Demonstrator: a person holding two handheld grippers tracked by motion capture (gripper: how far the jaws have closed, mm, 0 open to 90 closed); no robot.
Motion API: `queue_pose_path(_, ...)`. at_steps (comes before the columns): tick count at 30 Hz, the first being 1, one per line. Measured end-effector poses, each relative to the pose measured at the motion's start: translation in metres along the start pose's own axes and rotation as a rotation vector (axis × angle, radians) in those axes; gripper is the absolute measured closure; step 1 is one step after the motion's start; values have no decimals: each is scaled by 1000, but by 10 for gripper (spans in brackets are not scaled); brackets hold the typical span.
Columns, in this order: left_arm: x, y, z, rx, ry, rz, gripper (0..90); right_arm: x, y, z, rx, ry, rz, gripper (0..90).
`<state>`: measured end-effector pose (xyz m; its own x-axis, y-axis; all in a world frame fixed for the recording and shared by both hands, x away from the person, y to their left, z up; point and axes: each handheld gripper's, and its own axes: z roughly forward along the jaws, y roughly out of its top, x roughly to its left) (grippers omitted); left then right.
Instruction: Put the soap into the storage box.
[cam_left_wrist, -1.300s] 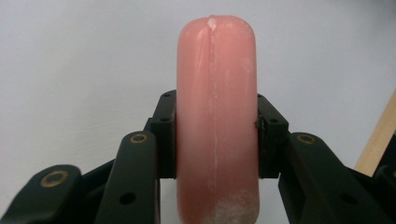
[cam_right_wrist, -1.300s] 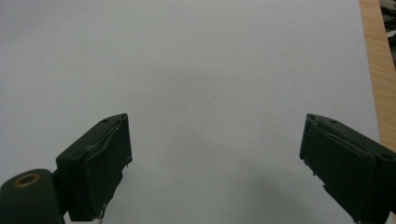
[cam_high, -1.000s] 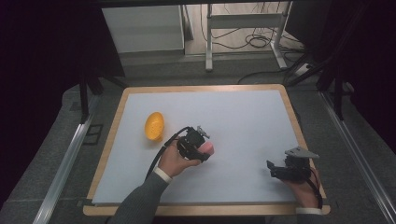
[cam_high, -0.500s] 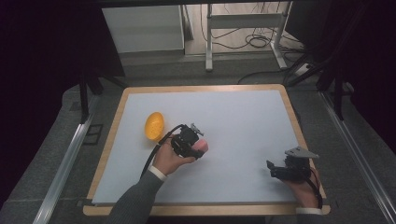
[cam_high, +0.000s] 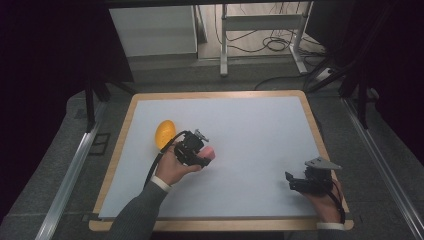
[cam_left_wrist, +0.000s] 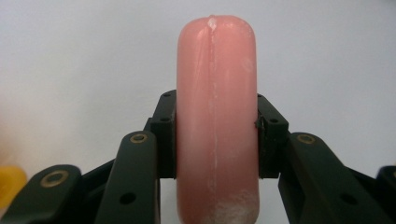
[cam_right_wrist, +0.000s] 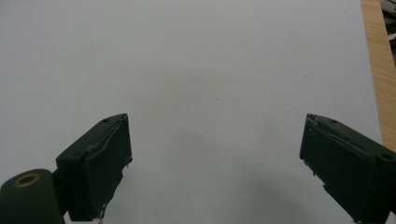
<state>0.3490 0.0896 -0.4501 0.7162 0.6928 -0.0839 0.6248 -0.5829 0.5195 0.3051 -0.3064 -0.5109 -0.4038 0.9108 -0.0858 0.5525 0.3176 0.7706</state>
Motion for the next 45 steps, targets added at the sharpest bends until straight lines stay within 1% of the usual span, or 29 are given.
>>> queue_pose_path(6,6,-3,-5,0,4,-8,602,0,0,0,-1,0,0,86)
queue_pose_path(14,16,-6,-11,-5,21,-24,602,0,0,0,1,-1,-2,86)
queue_pose_path(26,35,-16,-20,-11,55,-66,602,-1,0,0,2,-2,-4,86)
queue_pose_path(30,41,-20,-22,-17,60,-84,602,0,-1,0,2,-4,-2,86)
queue_pose_path(35,49,-22,-25,-9,62,-98,602,0,0,0,2,-3,-3,86)
queue_pose_path(41,60,-26,-30,-14,76,-120,602,-1,0,0,2,-4,-2,86)
queue_pose_path(42,62,-27,-30,-20,79,-133,602,-1,-1,0,2,-5,-2,86)
queue_pose_path(43,64,-27,-31,-19,80,-132,602,-1,-1,-1,2,-5,-2,86)
queue_pose_path(45,68,-29,-34,-26,84,-144,602,-1,-1,-1,-1,-5,-2,86)
